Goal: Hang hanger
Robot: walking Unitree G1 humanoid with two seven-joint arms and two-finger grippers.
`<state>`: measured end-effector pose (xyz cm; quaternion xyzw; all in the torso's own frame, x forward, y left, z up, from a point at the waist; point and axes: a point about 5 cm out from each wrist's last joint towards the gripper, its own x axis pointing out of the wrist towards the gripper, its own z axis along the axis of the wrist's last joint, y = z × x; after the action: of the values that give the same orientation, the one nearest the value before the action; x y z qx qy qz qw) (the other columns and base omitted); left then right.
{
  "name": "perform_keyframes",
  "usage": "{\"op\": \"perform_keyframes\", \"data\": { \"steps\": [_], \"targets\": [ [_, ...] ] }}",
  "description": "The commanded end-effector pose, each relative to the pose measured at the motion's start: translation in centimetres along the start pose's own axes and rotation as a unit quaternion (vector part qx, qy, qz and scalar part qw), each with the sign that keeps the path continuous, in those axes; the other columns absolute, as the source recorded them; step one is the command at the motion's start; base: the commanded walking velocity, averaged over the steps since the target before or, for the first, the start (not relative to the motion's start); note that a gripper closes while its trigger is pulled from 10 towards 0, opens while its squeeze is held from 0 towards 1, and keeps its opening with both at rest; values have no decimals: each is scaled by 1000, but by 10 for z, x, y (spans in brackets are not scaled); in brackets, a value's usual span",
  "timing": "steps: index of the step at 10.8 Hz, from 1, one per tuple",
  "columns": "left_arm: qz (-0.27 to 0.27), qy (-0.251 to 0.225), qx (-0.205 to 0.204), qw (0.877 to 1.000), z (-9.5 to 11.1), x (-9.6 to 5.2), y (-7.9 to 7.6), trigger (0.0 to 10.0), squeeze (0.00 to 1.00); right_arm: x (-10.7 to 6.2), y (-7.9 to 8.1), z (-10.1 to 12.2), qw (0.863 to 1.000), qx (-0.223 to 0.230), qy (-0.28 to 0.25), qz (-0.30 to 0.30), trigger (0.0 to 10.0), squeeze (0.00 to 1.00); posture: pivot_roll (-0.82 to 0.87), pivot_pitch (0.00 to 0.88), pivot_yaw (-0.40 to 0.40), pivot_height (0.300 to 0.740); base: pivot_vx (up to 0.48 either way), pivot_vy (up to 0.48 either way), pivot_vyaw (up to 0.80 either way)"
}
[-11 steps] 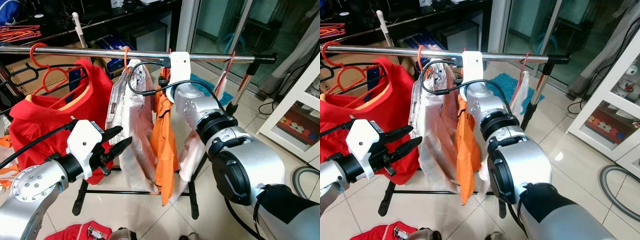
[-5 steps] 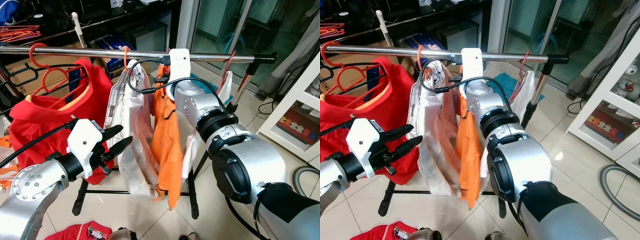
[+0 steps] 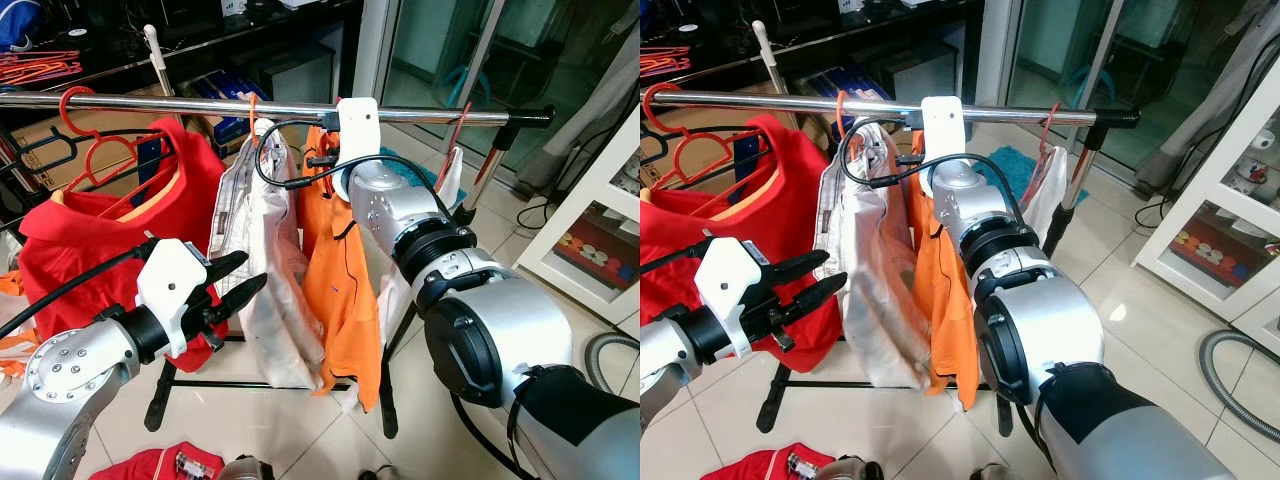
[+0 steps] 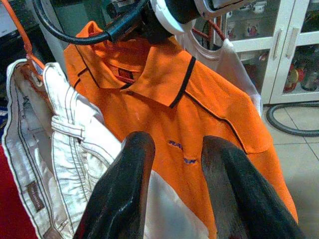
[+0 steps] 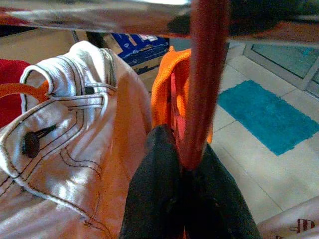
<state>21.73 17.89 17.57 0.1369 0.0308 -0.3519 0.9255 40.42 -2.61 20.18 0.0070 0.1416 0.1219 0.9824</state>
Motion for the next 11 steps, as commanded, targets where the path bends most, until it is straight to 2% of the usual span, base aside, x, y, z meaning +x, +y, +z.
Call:
{"op": "perform_keyframes", "data": {
  "steps": [1,2,3,6,7,8,9,10,11],
  "targets": [
    [-3,-2,-1,1000,1,2,-1,10000,0,0,0,6,1000,9,-4,8,0,0,-4,59,2,740,0,0,0],
    [-2,-3,-1,1000,1,3,-1,10000,0,-1,0,8,1000,14,-7,11,0,0,-4,59,2,740,0,0,0],
    [5,-12,-2,1000,1,7,0,10000,0,-2,-10,18,999,27,-36,10,0,0,-15,22,-4,740,0,0,0],
    [6,-27,-16,999,1,21,0,10000,0,-11,-33,35,996,30,-84,-3,0,0,-50,0,24,740,0,0,0],
    [17,-43,-33,998,3,27,1,10000,0,-19,-39,41,995,22,-99,-3,0,0,-64,0,32,740,0,0,0],
    [20,-48,-41,998,3,29,0,10000,0,-23,-39,40,995,9,-95,4,0,0,-68,0,33,740,0,0,0],
    [66,-48,-48,996,-3,38,3,10000,0,-39,-36,17,997,-34,-61,40,0,0,-75,0,26,740,0,0,0],
    [87,-44,-57,994,-6,43,4,10000,0,-54,-40,4,997,-34,-58,48,0,0,-85,0,26,740,0,0,0],
    [96,-46,-57,993,-5,44,5,10000,0,-62,-42,-1,996,-38,-59,51,0,0,-87,0,28,740,0,0,0]
  ]
}}
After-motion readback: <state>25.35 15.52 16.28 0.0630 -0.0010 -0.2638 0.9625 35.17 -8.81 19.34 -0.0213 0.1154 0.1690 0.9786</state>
